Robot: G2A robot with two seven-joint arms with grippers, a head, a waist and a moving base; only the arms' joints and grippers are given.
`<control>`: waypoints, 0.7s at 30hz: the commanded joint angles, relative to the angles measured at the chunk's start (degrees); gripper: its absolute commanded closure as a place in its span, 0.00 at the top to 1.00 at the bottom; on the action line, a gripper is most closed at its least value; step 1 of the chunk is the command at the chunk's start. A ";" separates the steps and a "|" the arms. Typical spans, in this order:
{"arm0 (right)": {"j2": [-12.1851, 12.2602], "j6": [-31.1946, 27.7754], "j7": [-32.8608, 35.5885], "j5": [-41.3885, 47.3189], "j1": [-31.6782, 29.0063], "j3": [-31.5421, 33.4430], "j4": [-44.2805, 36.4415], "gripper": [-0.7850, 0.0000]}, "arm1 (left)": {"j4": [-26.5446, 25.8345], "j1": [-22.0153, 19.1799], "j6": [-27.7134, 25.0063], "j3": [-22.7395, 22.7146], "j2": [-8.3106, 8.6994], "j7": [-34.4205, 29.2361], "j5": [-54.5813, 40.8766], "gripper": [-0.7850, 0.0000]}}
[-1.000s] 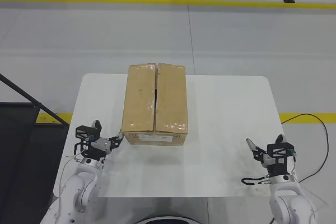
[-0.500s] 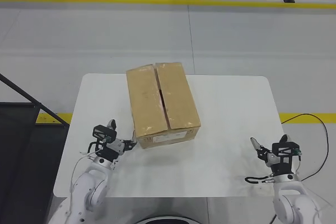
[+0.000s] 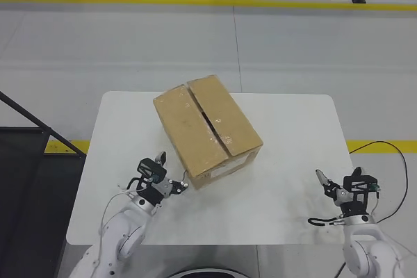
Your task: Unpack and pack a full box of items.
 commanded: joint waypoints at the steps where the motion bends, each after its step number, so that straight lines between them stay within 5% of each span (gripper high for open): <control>1: -0.03 -0.09 -0.06 0.19 0.02 0.20 0.08 1.00 | -0.04 -0.15 -1.26 0.34 0.06 0.37 0.90 1.00; 6: -0.11 -0.25 -0.05 0.41 0.07 0.45 0.25 1.00 | 0.29 0.22 -4.54 0.17 0.42 2.78 3.86 1.00; 15: -0.25 -0.57 0.37 0.17 0.25 0.56 0.27 1.00 | 3.08 1.48 -4.42 -3.76 0.89 5.32 2.51 1.00; 21: -0.35 -0.54 0.56 -0.32 0.19 0.52 -0.14 1.00 | 2.98 0.59 -3.67 -2.29 0.67 5.07 2.91 1.00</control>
